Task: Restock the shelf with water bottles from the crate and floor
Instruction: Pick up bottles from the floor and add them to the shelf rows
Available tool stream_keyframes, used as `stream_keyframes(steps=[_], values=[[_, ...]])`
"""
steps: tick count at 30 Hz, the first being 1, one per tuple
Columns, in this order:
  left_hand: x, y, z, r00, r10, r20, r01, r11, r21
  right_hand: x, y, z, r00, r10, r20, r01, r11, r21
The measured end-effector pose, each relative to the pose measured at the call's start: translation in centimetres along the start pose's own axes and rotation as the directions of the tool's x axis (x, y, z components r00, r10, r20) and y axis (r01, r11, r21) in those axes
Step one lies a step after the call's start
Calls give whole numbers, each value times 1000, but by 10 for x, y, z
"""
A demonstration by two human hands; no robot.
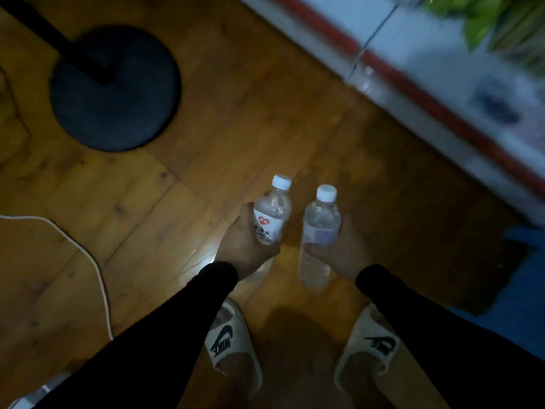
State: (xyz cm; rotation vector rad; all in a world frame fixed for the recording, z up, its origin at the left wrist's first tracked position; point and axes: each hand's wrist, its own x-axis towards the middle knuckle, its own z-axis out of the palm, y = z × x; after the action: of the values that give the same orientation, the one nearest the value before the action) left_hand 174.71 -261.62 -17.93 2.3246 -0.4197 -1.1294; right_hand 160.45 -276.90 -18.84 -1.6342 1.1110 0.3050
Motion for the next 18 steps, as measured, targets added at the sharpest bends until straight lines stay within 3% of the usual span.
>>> stream_keyframes(steps=[2, 6, 9, 11, 14, 18], values=[[-17, 52, -35, 999, 37, -34, -39, 999, -35, -24, -49, -40, 996, -64, -62, 65, 998, 23], [-19, 121, -71, 993, 110, 36, -109, 994, -27, -66, -137, -110, 978, -167, -125, 173, 984, 39], [-60, 196, -127, 963, 248, -101, -250, 968, 0, -86, -170, -138, 974, -179, -137, 189, 980, 60], [-85, 217, -159, 945, 292, -145, -300, 953, -39, -85, -167, -137, 975, -166, -146, 177, 982, 71], [-73, 205, -140, 929, 341, -146, -347, 938, -18, -70, -132, -113, 987, -123, -108, 129, 990, 47], [-46, 137, -94, 960, 256, -113, -261, 965, -35, -32, -44, -53, 998, -43, -54, 43, 999, 4]])
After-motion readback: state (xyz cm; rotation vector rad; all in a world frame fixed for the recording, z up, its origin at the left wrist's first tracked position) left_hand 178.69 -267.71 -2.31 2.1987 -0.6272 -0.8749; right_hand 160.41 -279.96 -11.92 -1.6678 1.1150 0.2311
